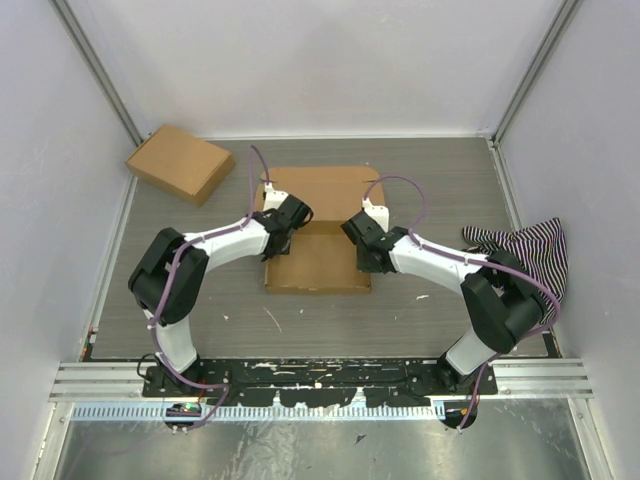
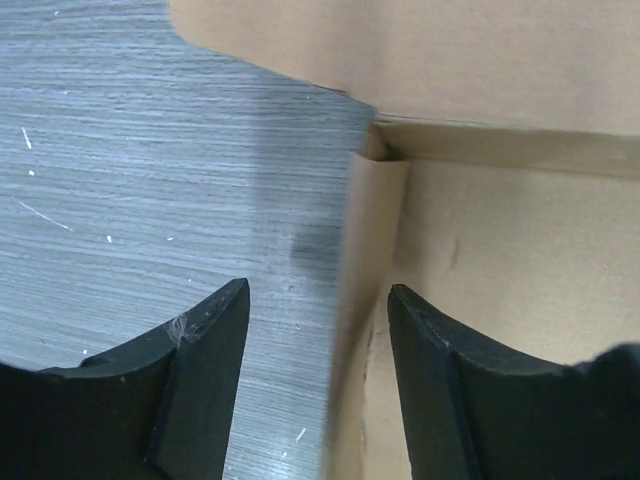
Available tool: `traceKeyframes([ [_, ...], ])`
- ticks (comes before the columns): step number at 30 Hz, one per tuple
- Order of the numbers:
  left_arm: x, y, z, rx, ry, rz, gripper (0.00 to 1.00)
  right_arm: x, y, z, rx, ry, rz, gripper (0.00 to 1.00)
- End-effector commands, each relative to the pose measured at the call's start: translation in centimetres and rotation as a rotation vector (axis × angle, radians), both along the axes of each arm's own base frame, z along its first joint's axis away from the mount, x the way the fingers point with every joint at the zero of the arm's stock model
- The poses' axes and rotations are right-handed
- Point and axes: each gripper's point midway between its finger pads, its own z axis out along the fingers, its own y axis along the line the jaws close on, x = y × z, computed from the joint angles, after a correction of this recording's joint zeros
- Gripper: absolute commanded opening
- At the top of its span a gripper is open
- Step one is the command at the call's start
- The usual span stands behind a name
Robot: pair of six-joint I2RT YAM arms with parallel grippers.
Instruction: Fold the paper box
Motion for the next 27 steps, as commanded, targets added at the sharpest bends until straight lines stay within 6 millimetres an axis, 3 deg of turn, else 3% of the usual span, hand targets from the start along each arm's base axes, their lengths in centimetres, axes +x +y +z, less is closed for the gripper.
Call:
traceKeyframes([
  [1,-0.2,0.3,3.4,-0.057,-0.045,-0.001,0.66,1.3,-0.6,2.6,0.014,-0.068,-0.010,0.20],
  [3,-0.1,0.4,5.3,-0.078,-0.079,-0.005,0.71,1.9,-0.9,3.6,0.022,-0.086,-0.008,0.29],
  [4,-0.1,0.6,6.4,-0.091,-0.098,-0.004,0.73,2.1,-1.1,4.2,0.027,-0.096,-0.007,0.39],
  [8,0.9,2.2,9.5,-0.192,-0.148,0.026,0.75,3.6,-1.8,7.4,0.055,-0.151,0.000,0.63],
  [10,1.9,3.3,10.4,-0.251,-0.176,0.051,0.75,4.5,-2.6,8.9,0.076,-0.179,-0.005,0.80],
  [13,3.6,4.5,10.2,-0.356,-0.167,0.085,0.75,6.5,-4.3,10.3,0.116,-0.206,-0.031,0.99],
  [17,5.9,4.6,8.4,-0.548,-0.115,0.124,0.75,9.6,-5.5,10.9,0.270,-0.199,-0.029,1.00],
  [21,8.0,3.8,6.9,-0.682,-0.074,0.142,0.72,12.5,-6.3,9.7,0.418,-0.177,-0.051,0.96],
  [27,10.2,2.6,4.7,-0.718,-0.002,0.125,0.70,16.6,-4.4,7.7,0.598,-0.128,0.003,0.85],
])
